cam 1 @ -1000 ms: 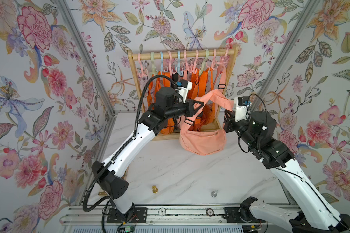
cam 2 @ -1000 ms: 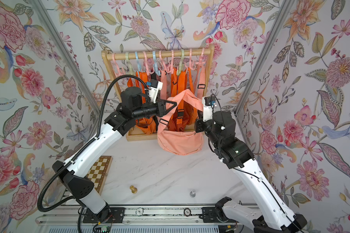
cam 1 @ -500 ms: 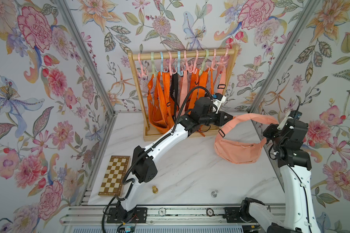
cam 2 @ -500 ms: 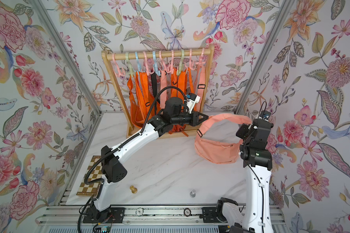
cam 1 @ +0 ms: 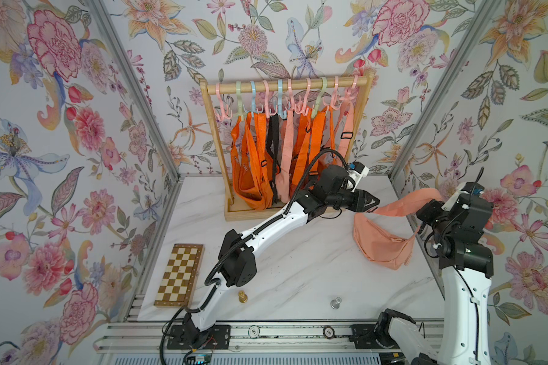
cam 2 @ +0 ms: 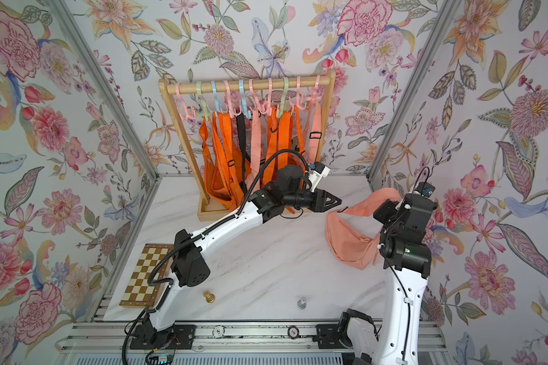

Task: Take the bag off the hook
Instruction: Place the bag at the center of the board.

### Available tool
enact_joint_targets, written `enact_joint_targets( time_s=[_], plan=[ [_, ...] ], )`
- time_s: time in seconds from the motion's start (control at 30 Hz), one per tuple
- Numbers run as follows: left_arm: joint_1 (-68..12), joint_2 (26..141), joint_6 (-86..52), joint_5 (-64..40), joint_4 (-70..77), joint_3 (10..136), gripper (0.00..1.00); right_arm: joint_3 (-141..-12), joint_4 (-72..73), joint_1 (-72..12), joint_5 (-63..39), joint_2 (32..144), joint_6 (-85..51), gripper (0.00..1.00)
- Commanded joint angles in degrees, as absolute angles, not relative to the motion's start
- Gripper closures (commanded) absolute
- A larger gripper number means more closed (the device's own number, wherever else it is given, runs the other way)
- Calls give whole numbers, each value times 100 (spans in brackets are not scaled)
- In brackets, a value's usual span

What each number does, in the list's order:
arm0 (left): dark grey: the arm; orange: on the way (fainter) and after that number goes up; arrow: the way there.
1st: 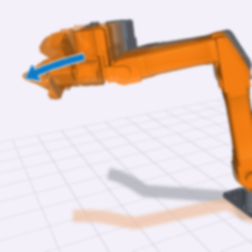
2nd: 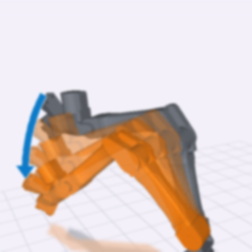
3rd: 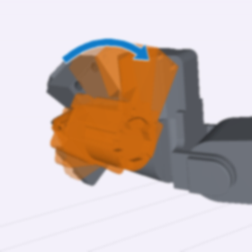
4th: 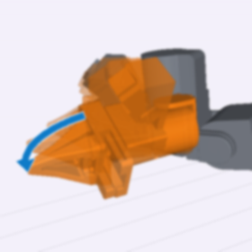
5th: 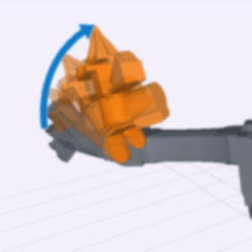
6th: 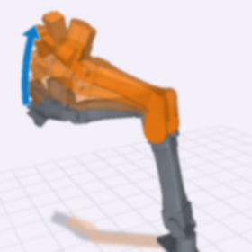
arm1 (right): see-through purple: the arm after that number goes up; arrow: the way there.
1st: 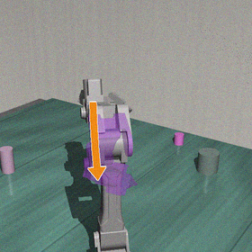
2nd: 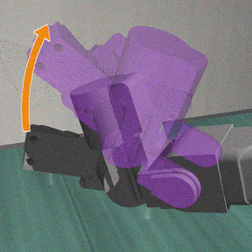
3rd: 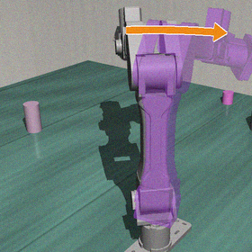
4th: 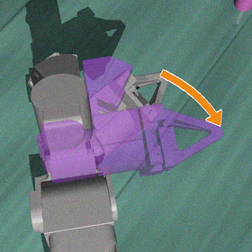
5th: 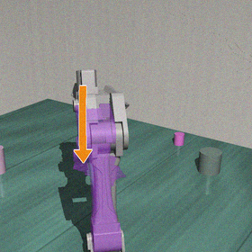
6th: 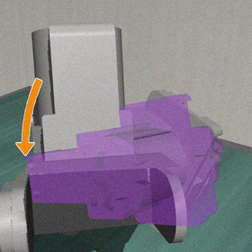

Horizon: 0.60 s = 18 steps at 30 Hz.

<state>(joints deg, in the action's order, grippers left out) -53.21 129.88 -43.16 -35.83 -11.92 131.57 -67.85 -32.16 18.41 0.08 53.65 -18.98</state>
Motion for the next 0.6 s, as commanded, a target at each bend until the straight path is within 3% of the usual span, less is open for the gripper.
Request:
enact_joint_targets(
  time_s=[0.0, 0.13, 0.37, 0.57],
  plan=[
    [-5344, 13032, -4268, -3702, -1281, 13256, 44, -6695, -3292, 1863, -263, 5452, -2000, 100],
    [-5335, 13089, -4097, -3550, -1416, 13140, 37, -6676, -3245, 1863, -243, 5866, -1973, 100],
    [-5202, 13589, -3959, -3217, -1765, 13280, 14, -7053, -2722, 1702, -279, 7150, -1972, 100],
    [-5128, 13792, -3991, -3253, -1727, 13256, 11, -8520, -2805, 950, -79, 9017, -1554, 100]
  ],
)
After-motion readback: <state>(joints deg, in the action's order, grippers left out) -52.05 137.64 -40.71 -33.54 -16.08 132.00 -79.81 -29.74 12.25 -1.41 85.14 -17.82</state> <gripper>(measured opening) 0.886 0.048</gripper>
